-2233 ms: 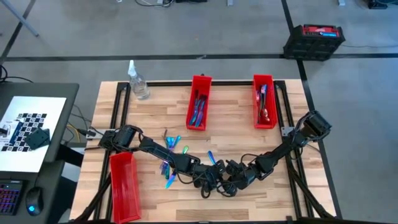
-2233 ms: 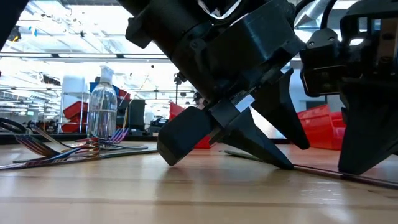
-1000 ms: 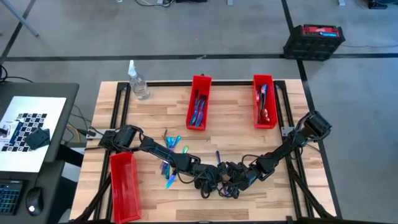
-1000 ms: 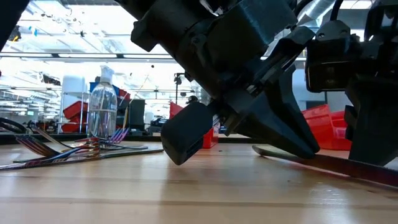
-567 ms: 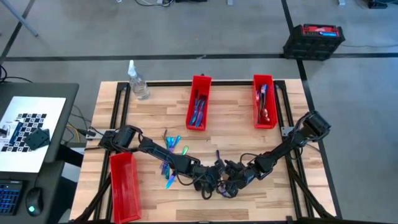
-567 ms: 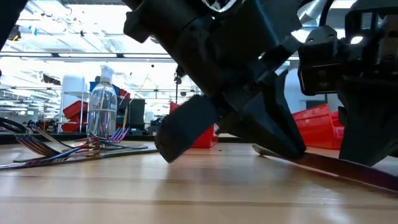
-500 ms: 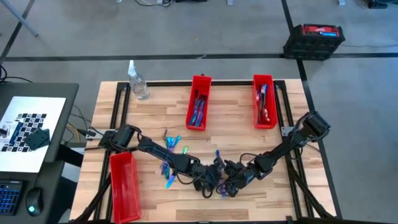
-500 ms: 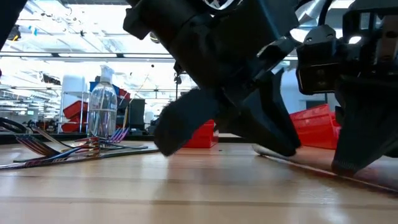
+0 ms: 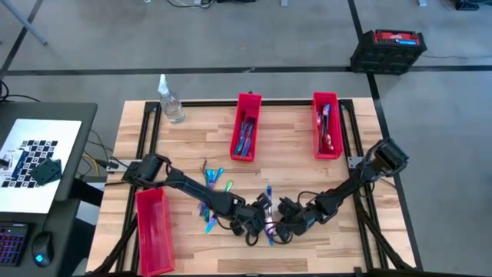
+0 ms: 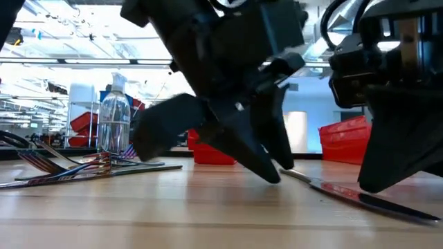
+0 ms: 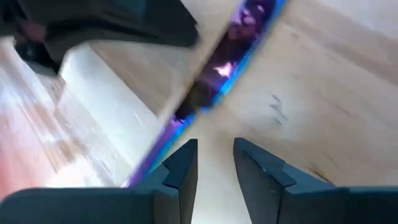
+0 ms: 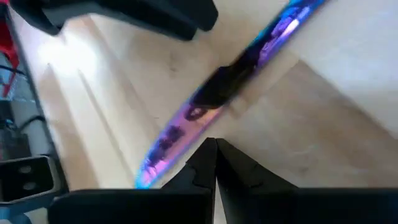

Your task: Sort silverware

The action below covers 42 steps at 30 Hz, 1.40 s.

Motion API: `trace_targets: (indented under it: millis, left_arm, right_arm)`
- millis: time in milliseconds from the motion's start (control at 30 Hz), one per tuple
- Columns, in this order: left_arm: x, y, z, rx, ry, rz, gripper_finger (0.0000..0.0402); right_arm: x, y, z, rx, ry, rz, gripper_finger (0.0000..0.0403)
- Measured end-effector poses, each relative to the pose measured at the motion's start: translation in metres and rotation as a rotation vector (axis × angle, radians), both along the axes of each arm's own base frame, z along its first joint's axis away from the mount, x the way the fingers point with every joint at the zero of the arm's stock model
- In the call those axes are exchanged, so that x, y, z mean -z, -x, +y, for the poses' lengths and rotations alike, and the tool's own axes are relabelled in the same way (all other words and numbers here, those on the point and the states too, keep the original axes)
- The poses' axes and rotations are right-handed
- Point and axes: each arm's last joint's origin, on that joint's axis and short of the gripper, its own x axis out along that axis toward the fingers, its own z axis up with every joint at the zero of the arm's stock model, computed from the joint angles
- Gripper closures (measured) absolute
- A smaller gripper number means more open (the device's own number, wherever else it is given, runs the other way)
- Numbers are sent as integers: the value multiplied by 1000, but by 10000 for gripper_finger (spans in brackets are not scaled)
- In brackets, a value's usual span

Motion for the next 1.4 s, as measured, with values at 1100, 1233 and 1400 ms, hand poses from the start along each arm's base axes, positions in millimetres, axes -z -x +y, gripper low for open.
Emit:
trace_targets:
  millis: [1100,1233,1400]
  left_arm:
    - [-6,-1,-6,-49,169,-23,308]
    - [-6,-1,-6,-51,167,-24,308]
    - [-6,-1,-6,-45,162,-24,308]
  right_arm:
    - [7,-3,27,234,-42,-139,403]
    - [11,-5,29,229,-20,-125,403]
    - [11,-3,26,231,1,-99,403]
